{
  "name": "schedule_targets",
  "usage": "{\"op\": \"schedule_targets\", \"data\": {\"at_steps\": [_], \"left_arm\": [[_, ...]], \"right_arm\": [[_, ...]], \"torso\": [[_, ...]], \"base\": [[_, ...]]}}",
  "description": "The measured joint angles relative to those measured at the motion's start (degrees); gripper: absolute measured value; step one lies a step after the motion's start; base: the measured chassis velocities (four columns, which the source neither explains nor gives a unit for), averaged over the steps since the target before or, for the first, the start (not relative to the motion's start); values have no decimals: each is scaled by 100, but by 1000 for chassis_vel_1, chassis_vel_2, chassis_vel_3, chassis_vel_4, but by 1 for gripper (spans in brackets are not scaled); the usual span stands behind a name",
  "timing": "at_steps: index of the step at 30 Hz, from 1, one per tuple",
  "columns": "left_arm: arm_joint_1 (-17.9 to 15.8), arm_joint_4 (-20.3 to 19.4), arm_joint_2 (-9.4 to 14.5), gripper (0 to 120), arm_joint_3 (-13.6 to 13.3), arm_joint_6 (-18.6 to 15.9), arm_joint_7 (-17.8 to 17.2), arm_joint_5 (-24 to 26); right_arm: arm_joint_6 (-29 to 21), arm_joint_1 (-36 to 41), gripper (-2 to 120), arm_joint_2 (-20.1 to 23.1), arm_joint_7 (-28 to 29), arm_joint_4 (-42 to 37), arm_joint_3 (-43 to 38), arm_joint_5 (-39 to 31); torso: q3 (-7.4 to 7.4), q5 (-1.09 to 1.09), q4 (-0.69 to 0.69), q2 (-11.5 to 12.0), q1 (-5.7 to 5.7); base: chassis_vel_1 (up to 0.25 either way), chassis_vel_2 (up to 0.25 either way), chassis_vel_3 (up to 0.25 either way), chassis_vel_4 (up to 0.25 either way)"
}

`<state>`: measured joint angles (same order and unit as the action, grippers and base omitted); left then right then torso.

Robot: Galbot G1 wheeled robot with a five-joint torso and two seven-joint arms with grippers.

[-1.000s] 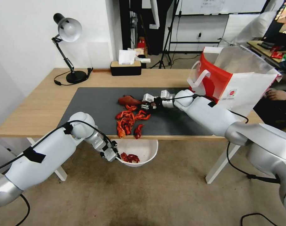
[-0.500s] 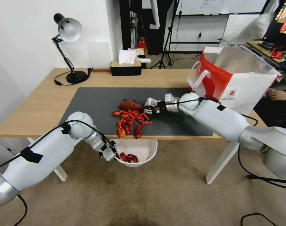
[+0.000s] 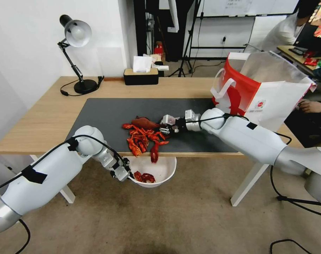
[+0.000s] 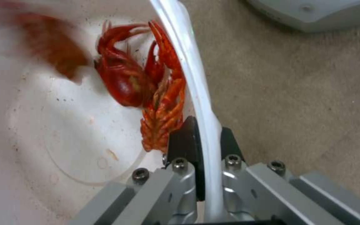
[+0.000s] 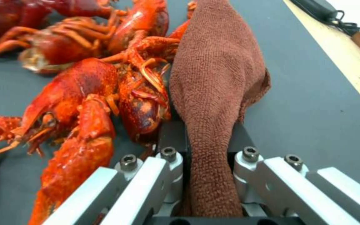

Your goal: Sweep shrimp from table into container with towel, then put container into takeout bag.

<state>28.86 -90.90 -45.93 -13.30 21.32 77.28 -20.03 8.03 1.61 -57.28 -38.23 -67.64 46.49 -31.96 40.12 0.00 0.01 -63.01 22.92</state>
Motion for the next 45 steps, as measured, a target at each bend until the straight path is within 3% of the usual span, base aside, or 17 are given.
{"op": "schedule_targets", "data": {"at_steps": [24,45], "left_arm": [[-1,-142,81,0,-54,-98,31,-7],[3,-281,203,0,-89,-132,43,6]], "right_arm": [[-211,485,8,966,99,-1252,-349,-7],[-285,785,8,1417,119,-2111,-481,-8]], "torso": [[-1,0,-2,0,0],[-2,0,-1,-1,0]], "base": [[0,0,0,0],[0,0,0,0]]}}
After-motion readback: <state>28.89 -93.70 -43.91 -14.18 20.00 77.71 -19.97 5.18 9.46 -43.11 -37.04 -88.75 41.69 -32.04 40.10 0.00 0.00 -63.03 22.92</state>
